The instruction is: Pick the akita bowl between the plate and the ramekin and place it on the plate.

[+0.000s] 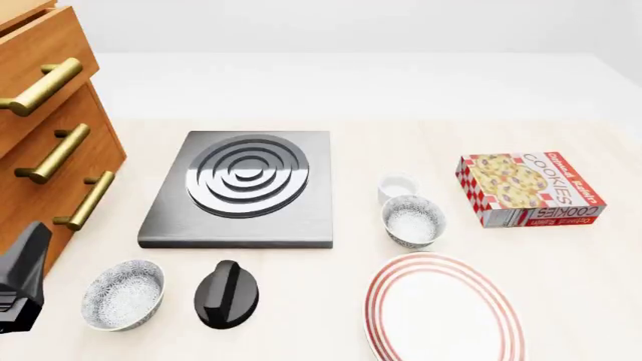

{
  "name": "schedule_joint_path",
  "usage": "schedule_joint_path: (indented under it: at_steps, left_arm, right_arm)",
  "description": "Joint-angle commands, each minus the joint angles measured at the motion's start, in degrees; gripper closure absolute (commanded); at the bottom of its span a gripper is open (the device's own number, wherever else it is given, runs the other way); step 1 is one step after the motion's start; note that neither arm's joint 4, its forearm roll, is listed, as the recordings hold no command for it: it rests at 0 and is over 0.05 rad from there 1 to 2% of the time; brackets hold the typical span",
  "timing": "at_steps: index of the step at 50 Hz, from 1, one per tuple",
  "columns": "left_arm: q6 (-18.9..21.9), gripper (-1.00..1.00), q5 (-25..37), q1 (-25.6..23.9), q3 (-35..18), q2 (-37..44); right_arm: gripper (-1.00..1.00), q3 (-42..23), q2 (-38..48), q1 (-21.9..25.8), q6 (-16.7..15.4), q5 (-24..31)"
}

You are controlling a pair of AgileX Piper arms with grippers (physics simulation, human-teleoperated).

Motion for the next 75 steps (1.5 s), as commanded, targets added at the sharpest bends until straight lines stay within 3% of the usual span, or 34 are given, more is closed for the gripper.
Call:
schedule_joint_path:
  at_steps: [1, 7, 8, 14, 17, 18, 19, 20, 23, 26, 35, 39, 54, 55, 62, 64, 75]
  left_arm:
    - [0.0, -1.0, 0.0, 0.0, 0.0, 0.0]
    - [0.0, -1.0, 0.0, 0.0, 0.0, 0.0]
    - [0.0, -1.0, 0.0, 0.0, 0.0, 0.0]
    - [0.0, -1.0, 0.0, 0.0, 0.0, 0.0]
    - [0.0, -1.0, 0.0, 0.0, 0.0, 0.0]
    - [0.0, -1.0, 0.0, 0.0, 0.0, 0.0]
    - [0.0, -1.0, 0.0, 0.0, 0.0, 0.0]
    - [0.0, -1.0, 0.0, 0.0, 0.0, 0.0]
    - [0.0, -1.0, 0.0, 0.0, 0.0, 0.0]
    - [0.0, -1.0, 0.0, 0.0, 0.0, 0.0]
    - [0.0, -1.0, 0.0, 0.0, 0.0, 0.0]
    - [0.0, -1.0, 0.0, 0.0, 0.0, 0.0]
    - [0.0, -1.0, 0.0, 0.0, 0.0, 0.0]
    - [0.0, -1.0, 0.0, 0.0, 0.0, 0.0]
    - [0.0, -1.0, 0.0, 0.0, 0.0, 0.0]
    - [0.0, -1.0, 0.0, 0.0, 0.0, 0.0]
    - [0.0, -1.0, 0.0, 0.0, 0.0, 0.0]
  right_arm:
    - [-1.0, -5.8, 11.2, 1.8, 7.1, 6.7]
    - [-1.0, -7.8, 13.0, 2.8, 9.0, 8.7]
    - [-1.0, -7.6, 14.6, -0.5, 8.9, 10.7]
    - [-1.0, -8.1, 18.1, 1.6, 9.6, 11.4]
    - [-1.0, -8.3, 19.4, 0.7, 10.4, 11.9]
    - [-1.0, -8.0, 20.0, -1.9, 10.8, 12.8]
    - [-1.0, -8.4, 20.7, 0.3, 11.9, 12.3]
    - [-1.0, -7.7, 21.4, -3.4, 11.4, 13.7]
    - [-1.0, -8.8, 22.8, -2.1, 11.8, 13.4]
    - [-1.0, -7.7, 24.9, -9.0, 9.4, 15.6]
    - [-1.0, -8.3, 30.4, -5.3, 10.7, 15.2]
    - [-1.0, -6.6, 33.2, -0.1, 18.2, 14.0]
    - [-1.0, -2.1, 39.4, 3.7, 20.4, 10.6]
    - [-1.0, -1.6, 39.4, 2.1, 18.5, 10.5]
    - [-1.0, -0.4, 41.1, 1.8, 18.3, 9.2]
    - [-1.0, 0.9, 41.6, -1.7, 14.0, 8.5]
    - [-1.0, 3.9, 45.8, -3.2, 12.9, 3.9]
